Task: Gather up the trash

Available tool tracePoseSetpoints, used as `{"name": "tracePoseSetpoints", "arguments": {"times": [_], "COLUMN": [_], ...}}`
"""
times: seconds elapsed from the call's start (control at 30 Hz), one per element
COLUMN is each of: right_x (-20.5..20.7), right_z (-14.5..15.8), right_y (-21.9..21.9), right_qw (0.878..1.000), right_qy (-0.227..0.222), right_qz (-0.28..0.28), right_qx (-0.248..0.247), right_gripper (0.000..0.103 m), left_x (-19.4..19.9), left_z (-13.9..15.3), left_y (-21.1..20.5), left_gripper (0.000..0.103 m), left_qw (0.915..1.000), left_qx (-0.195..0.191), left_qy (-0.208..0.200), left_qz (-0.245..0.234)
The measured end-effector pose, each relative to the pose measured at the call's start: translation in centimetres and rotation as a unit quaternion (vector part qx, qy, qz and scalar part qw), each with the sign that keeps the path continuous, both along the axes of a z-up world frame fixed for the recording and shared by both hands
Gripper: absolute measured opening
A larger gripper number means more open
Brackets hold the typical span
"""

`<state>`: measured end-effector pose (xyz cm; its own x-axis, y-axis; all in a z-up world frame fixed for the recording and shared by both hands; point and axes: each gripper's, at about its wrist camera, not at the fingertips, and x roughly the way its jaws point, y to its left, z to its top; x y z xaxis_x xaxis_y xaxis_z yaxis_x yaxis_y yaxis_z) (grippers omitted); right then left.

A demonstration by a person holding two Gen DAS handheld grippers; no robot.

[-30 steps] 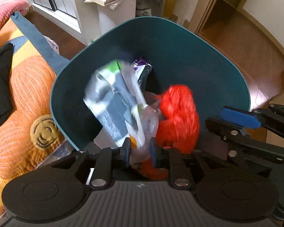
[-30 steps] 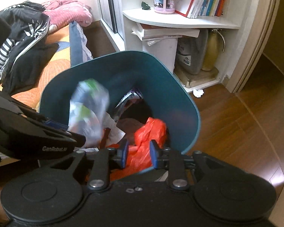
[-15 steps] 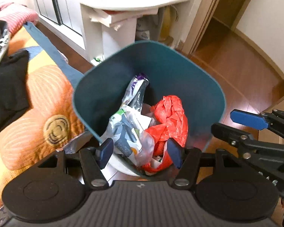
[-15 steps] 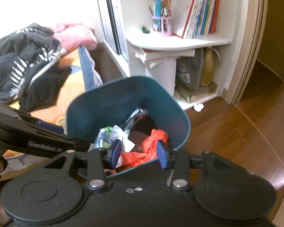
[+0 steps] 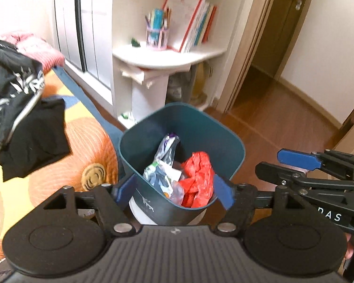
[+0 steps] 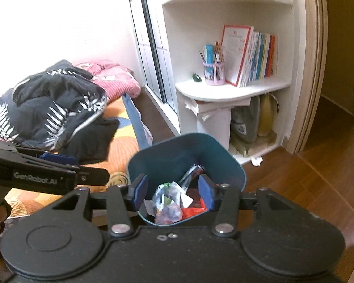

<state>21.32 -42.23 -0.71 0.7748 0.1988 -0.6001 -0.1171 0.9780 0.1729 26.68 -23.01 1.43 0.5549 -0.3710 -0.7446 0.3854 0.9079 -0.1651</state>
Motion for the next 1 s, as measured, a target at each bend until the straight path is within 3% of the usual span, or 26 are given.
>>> {"name": "tracePoseSetpoints", "arguments": {"times": [0.1, 0.2, 0.47, 0.63, 1.0], "right_x": [-1.3, -2.6, -6.0, -7.9, -11.1], "right_z": [1.2, 2.2, 4.1, 4.9, 5.4], "right_y": [0.2, 0.4, 1.4, 2.3, 3.2], "right_qw": [1.000, 1.000, 0.997, 0.996, 0.994], "right_qy": [-0.015, -0.028, -0.065, -0.079, -0.101], "right_qz": [0.001, -0.001, -0.004, 0.007, 0.009], "right_qx": [0.005, 0.011, 0.028, 0.037, 0.040], "right_gripper": [0.049, 0.050, 0.051, 0.051, 0.052], "left_x": [-1.7, -3.2, -6.5, -9.0, -12.5], "left_z": [1.4, 2.4, 4.1, 4.8, 5.0], "left_y": [1.0, 1.9, 4.4, 5.4, 6.6], "left_gripper": [0.072, 0.081, 0.084, 0.103, 0.103], "left_qw": [0.9998, 0.9993, 0.9971, 0.9942, 0.9911], "left_qx": [-0.010, -0.020, -0.042, -0.044, -0.054], "left_qy": [-0.017, -0.031, -0.061, -0.092, -0.113], "left_qz": [0.001, 0.006, 0.020, 0.035, 0.045]}}
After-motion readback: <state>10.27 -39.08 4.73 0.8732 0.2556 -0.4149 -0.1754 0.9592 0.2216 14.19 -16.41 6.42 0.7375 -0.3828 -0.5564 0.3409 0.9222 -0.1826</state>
